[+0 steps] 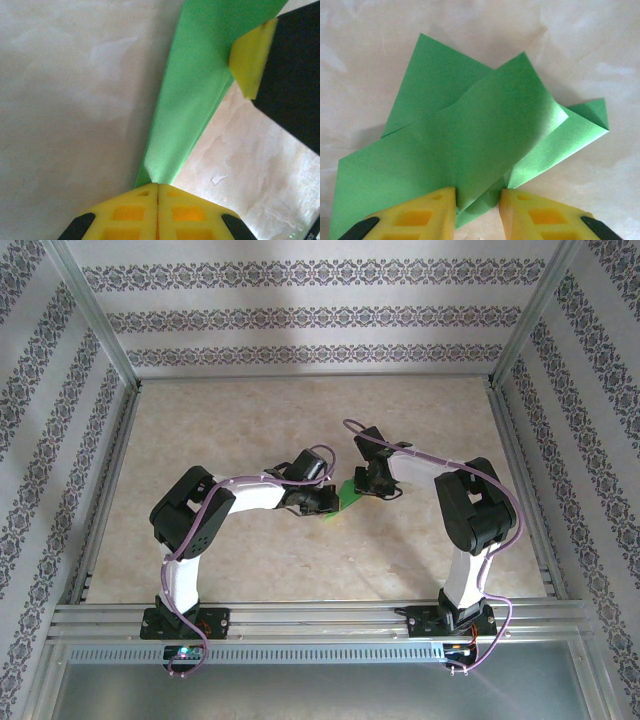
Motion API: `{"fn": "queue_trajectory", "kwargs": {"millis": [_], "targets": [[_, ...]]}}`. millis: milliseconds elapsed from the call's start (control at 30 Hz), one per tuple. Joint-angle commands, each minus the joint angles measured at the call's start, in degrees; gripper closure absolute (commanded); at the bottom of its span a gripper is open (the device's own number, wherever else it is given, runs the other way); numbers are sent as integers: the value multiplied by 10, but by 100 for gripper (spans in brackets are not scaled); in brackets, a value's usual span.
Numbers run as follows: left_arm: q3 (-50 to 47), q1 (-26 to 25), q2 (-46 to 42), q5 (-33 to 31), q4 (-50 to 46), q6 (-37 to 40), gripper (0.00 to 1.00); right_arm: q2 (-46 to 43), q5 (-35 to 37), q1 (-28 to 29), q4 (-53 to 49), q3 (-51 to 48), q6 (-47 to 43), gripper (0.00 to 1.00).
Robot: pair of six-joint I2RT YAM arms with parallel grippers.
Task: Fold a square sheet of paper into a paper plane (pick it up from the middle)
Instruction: Fold the wing for the fifth time at the center of the table.
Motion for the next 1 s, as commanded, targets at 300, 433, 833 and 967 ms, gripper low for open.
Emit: {"fn": "queue_trajectory", "kwargs": {"millis": [300, 433, 833, 967], "targets": [[-12, 4, 31, -31, -91, 24, 93, -32, -50, -17, 21, -18, -3, 63], [-5, 2, 39, -40, -110, 33, 93, -107, -74, -28, 49, -40, -2, 60], [4, -3, 49, -50, -128, 43, 94, -148, -114, 32, 177, -133, 101, 85], [3, -4, 49, -54, -129, 44, 95, -119, -114, 41, 205, -138, 132, 90]]}}
